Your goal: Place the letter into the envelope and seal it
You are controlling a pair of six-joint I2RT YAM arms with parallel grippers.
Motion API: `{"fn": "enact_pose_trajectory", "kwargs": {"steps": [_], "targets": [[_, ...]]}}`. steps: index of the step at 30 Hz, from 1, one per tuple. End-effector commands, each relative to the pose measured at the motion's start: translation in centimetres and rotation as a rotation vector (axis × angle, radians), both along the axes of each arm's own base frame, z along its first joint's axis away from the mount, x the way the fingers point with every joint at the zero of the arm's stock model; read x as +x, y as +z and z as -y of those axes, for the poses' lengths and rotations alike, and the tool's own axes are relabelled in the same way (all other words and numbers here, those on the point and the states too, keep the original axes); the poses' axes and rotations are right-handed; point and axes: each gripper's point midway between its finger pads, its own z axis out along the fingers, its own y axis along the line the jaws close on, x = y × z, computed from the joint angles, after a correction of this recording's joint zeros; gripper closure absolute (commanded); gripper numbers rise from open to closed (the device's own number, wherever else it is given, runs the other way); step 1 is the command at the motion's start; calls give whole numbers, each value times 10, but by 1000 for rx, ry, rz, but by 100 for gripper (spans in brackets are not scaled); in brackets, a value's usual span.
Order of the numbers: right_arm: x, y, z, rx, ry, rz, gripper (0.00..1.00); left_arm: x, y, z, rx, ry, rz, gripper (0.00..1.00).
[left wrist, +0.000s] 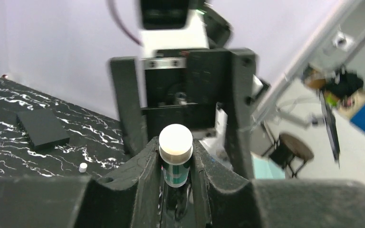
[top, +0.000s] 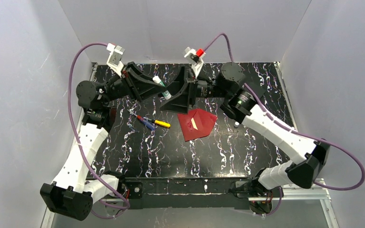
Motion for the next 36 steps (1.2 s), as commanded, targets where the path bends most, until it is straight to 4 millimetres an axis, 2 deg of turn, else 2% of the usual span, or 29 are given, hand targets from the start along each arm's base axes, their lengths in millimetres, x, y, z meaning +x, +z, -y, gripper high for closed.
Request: {"fn": "enact_pose_trajectory", "kwargs": {"steps": [1, 4, 8, 11, 15, 19, 27, 33, 36], "targets": [[45, 4, 21, 10, -396, 142, 15, 43, 1, -7, -151, 199, -181, 100], [69, -6, 38, 26, -585, 212, 14, 70, -6, -16, -262, 294, -398, 100], [82, -4, 55, 84, -718, 345, 14, 82, -12, -22, -363, 298, -646, 100], [87, 3, 55, 110, -750, 434, 14, 90, -19, -23, -398, 301, -822, 100], [94, 11, 45, 130, -786, 532, 18, 95, -35, -25, -453, 285, -1046, 100], [100, 22, 36, 158, -839, 599, 27, 94, -32, -28, -477, 285, -1073, 100], [102, 37, 19, 206, -850, 613, 27, 89, -14, -24, -445, 260, -1002, 100], [106, 44, 16, 222, -874, 617, 47, 88, -13, -24, -446, 251, -1007, 100], [106, 46, 14, 225, -874, 623, 53, 88, -13, -26, -462, 259, -1015, 100]]}}
